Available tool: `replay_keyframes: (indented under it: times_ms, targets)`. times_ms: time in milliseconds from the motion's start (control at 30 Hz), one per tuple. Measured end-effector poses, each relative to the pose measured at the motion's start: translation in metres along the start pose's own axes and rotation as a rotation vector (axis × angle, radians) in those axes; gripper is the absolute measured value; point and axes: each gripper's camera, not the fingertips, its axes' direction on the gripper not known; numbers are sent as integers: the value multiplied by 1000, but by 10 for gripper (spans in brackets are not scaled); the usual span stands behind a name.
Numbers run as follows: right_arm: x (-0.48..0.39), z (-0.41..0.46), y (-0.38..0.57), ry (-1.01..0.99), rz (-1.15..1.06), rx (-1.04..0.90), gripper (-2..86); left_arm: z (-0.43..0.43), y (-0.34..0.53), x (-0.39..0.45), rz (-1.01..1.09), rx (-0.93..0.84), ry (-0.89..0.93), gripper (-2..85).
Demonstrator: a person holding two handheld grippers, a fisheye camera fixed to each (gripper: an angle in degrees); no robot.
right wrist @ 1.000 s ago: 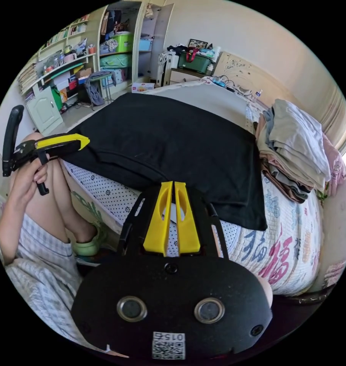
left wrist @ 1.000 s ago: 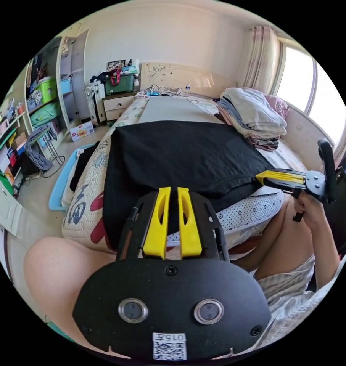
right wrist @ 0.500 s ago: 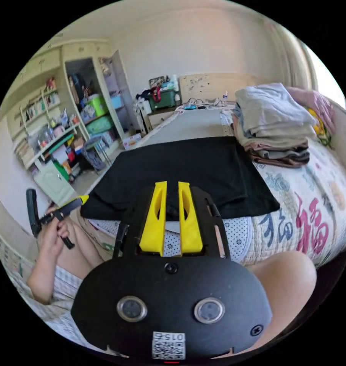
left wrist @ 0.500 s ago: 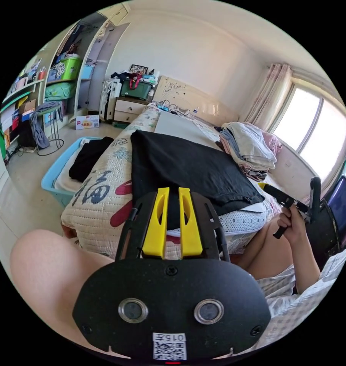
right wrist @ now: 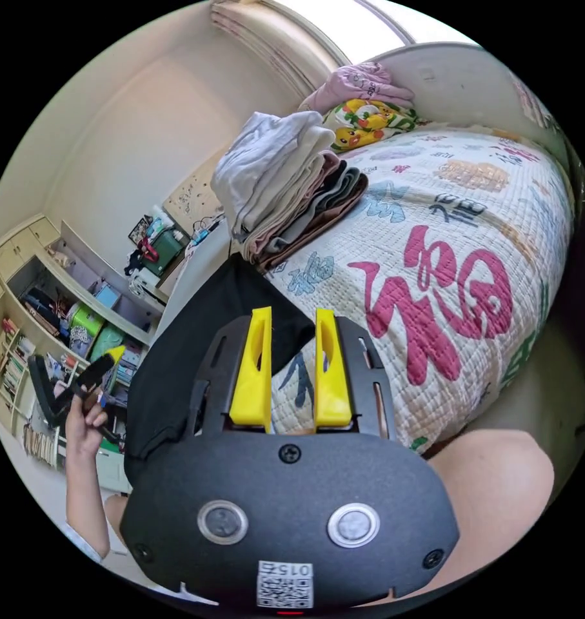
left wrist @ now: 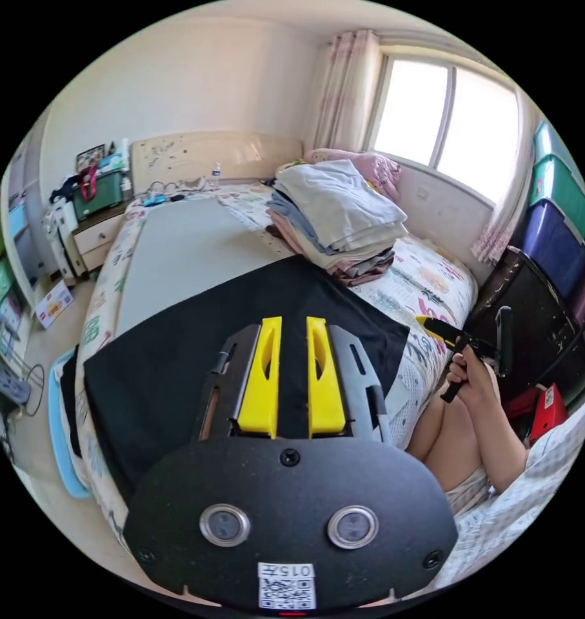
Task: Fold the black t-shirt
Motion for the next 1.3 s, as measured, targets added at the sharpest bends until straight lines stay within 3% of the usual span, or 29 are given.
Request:
replay_keyframes:
  times_ms: [100, 367, 633, 733, 900, 1133, 1300]
  targets:
    - [41, 30, -11, -42, -9, -88, 93, 50, -68, 8, 21, -82, 47, 82]
    - [98, 38, -33, -204, 41, -88, 39, 195, -229, -8, -71, -351, 66, 132]
    - [99, 18, -70, -230, 105, 8, 22, 287, -284, -48, -210, -432, 96, 122]
    - [102, 8, -89, -241, 141, 46, 18, 288, -292, -59, -179, -461, 35, 69]
    - [80, -7, -123, -225, 104, 74, 15, 271, -297, -79, -144, -439, 114, 13]
    - [3, -81, -177, -183, -41, 231, 18, 176, -330, -89, -76, -242, 176, 0]
    - [-73, -150, -212, -80, -207, 393, 16, 91, -333, -110, -106, -79, 381, -2]
